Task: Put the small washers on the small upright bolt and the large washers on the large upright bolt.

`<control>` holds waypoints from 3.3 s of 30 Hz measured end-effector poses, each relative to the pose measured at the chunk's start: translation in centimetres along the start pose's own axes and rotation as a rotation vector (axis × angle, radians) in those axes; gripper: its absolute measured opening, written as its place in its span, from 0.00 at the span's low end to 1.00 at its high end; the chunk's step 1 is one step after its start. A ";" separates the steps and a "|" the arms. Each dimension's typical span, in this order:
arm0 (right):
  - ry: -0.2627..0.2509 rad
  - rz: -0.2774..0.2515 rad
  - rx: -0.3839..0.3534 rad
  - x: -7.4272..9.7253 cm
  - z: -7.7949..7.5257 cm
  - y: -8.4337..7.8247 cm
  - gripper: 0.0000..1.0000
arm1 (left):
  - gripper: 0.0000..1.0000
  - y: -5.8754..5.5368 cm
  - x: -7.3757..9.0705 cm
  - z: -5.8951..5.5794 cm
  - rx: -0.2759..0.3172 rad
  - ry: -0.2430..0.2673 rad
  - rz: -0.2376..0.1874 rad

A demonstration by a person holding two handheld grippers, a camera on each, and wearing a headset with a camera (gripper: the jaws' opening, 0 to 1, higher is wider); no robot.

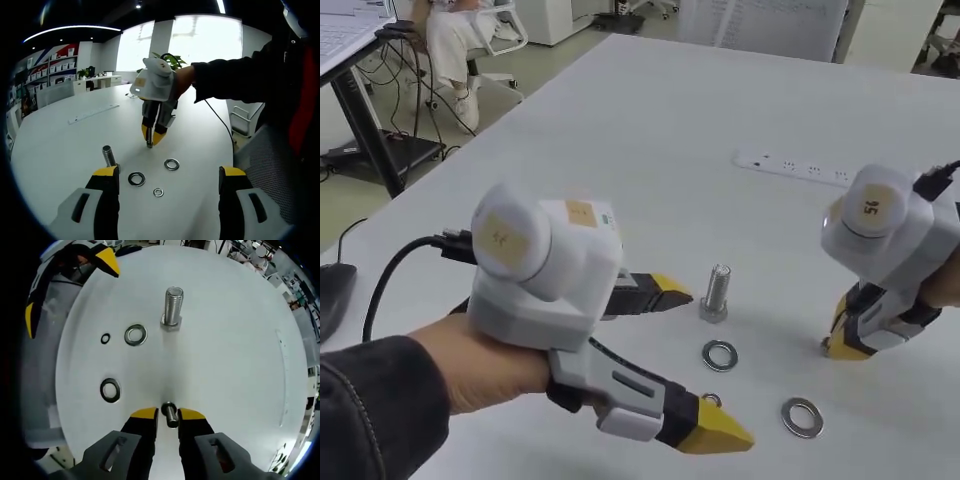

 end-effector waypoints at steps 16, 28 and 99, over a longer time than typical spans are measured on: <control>-0.034 -0.019 -0.025 1.5 -0.2 -0.7 0.20 | 0.82 0.3 0.0 -0.2 -0.014 -0.007 0.000; -0.057 -0.025 -0.050 2.8 0.2 -1.7 0.20 | 0.82 0.7 0.1 -0.1 -0.028 -0.013 0.005; 0.069 -0.093 0.194 -1.8 8.9 9.5 0.19 | 0.82 1.5 1.8 -0.5 -0.047 0.020 -0.018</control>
Point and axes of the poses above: the centre of the closed fingertips' face, and the gripper's own axes: x roughly backward along the fingers, z roughly to its left, y roughly out of its top, the point moved 4 cm from there along x, roughly backward along the fingers, and after that the axes turned 4 degrees about z, right-handed, at the moved point
